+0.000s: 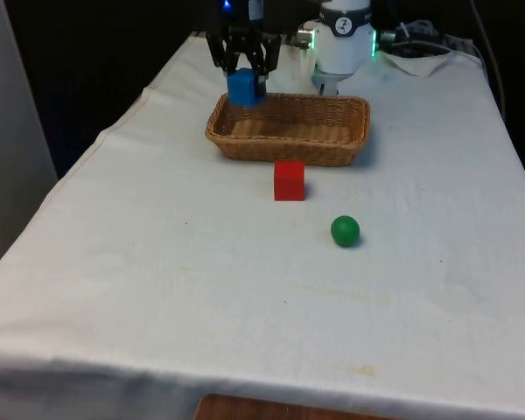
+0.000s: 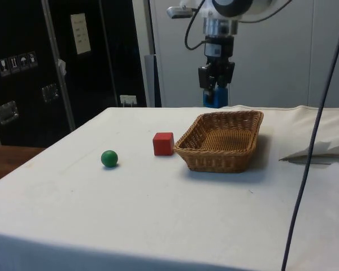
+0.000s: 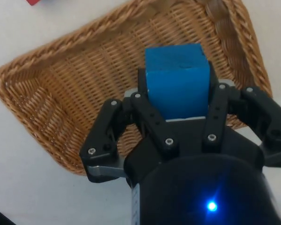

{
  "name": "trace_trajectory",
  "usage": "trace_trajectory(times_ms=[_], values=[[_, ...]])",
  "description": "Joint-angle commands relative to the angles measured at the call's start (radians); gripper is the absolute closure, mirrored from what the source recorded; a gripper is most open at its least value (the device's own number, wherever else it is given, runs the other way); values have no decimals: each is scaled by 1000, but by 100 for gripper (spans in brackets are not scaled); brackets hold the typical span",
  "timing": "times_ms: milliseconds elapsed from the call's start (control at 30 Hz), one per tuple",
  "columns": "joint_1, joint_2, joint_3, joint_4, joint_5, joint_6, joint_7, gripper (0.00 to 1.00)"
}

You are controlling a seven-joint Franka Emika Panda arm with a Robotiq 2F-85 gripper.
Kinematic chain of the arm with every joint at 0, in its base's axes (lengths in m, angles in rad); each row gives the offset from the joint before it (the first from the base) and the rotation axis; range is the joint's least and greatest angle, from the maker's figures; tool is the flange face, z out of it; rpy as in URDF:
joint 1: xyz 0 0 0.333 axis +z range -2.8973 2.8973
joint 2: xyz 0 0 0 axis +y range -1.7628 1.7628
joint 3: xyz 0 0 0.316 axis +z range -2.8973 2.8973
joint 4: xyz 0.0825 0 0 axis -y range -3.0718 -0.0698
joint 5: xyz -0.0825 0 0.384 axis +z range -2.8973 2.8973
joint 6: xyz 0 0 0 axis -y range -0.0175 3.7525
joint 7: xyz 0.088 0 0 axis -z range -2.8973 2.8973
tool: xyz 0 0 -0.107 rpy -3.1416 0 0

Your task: Place all non-red objects into the basket.

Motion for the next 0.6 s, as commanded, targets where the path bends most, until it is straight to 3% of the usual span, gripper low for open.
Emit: trace_trajectory(times_ms=[0,133,167,300,500,533,567], values=[[-8,-7,1,-32,-24,37,11,98],[-4,-10,6,-82,-15,89,11,98],[0,-9,3,-56,0,53,0,98],[-1,-10,9,-125,-7,138,8,98],[5,-1,13,-180,9,200,0,98],[0,-2,12,-176,0,186,0,98],[7,3,13,-184,12,205,-1,98]])
